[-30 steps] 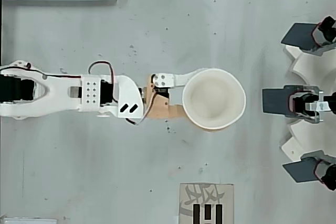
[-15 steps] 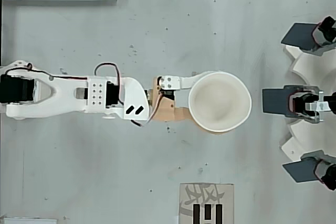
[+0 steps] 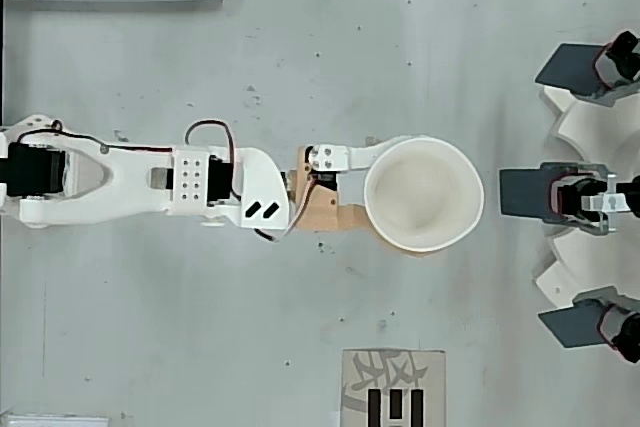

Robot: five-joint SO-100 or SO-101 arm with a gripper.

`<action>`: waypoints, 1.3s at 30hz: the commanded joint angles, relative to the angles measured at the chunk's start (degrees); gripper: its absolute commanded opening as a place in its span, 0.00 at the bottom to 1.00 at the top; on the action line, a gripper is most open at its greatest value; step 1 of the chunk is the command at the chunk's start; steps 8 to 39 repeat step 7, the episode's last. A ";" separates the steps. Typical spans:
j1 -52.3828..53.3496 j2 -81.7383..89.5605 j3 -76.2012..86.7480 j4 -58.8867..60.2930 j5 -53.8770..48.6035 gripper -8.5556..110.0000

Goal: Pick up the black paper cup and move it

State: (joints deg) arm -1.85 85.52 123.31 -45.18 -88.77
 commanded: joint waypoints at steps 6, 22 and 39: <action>0.53 1.05 -3.69 0.35 0.09 0.16; 0.53 1.05 -3.69 0.35 0.09 0.16; 0.53 1.05 -3.69 0.35 0.09 0.16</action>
